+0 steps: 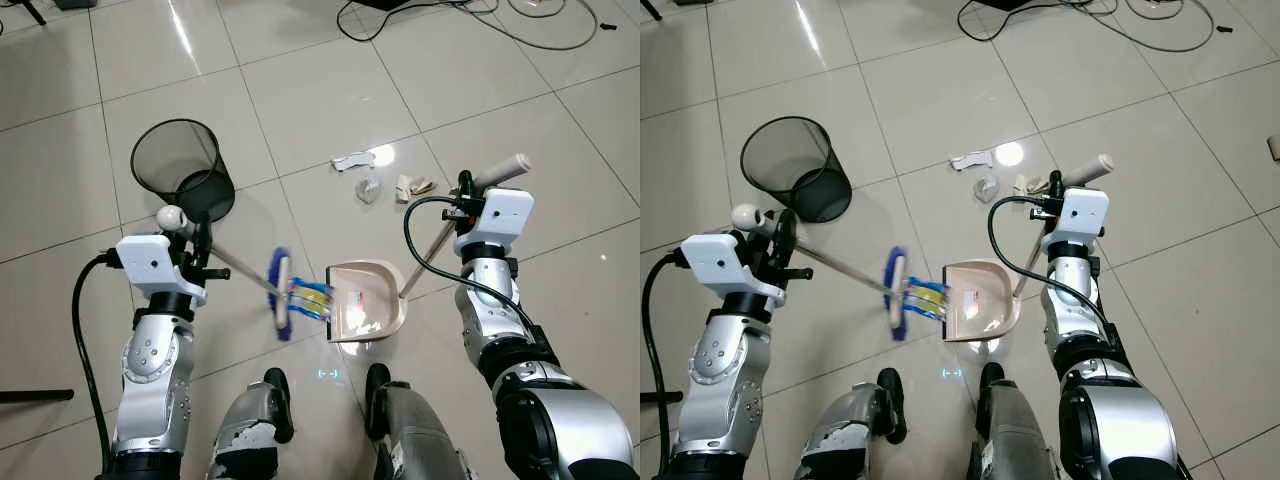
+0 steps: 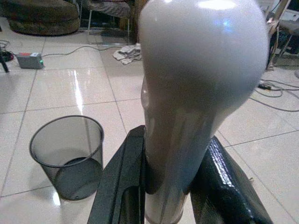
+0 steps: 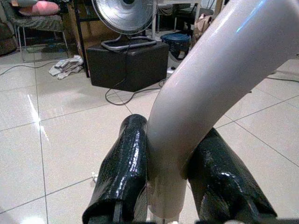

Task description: Sweep floor

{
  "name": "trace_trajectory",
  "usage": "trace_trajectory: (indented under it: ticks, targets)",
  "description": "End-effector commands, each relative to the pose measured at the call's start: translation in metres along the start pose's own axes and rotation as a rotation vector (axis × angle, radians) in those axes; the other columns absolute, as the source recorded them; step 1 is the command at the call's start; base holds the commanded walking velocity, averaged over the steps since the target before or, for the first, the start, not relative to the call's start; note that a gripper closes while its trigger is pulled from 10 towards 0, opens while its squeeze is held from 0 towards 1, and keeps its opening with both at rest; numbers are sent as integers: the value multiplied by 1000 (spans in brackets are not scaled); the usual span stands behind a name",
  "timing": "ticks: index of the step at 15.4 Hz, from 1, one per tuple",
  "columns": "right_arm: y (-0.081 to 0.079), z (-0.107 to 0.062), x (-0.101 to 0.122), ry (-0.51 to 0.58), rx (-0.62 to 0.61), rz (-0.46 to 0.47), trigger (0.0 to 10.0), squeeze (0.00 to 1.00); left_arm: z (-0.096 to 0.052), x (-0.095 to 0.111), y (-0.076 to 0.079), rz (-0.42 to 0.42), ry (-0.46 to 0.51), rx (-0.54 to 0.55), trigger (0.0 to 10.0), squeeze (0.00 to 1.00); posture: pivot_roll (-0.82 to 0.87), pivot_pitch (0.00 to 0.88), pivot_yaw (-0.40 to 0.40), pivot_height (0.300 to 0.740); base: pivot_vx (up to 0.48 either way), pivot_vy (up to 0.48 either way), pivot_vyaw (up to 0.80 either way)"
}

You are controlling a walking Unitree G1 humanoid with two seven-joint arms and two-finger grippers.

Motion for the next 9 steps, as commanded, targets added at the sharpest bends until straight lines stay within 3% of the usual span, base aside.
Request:
trace_trajectory:
  ticks: [1, 3, 6, 9]
  targets:
    - [10, -16, -26, -126, -4, -59, 10000, 0, -8, -15, 12, -59, -69, -33, 10000, 0, 159, 380, 1, 740, 0, 0, 0]
    - [11, -15, -26, -128, -7, -60, 10000, 0, -5, -9, 27, -142, -65, -45, 10000, 0, 159, 383, 2, 740, 0, 0, 0]
    - [13, -14, -25, -126, -13, -63, 10000, 0, 3, 5, 58, -186, -26, -116, 10000, 0, 151, 376, 1, 740, 0, 0, 0]
    - [14, -13, -24, -126, -15, -66, 10000, 0, 9, 14, 65, -229, -4, -114, 10000, 0, 148, 368, -1, 740, 0, 0, 0]
Point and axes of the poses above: a point about 5 cm out from each wrist's last joint towards the gripper, its own z axis pointing out of the wrist towards the gripper, its own x axis along the axis of the wrist's last joint, y = z × x, the point moved 4 cm from there along z, pointing out of the wrist towards the gripper, and after that the axes turned 10 degrees about z, right-handed, at the moved point
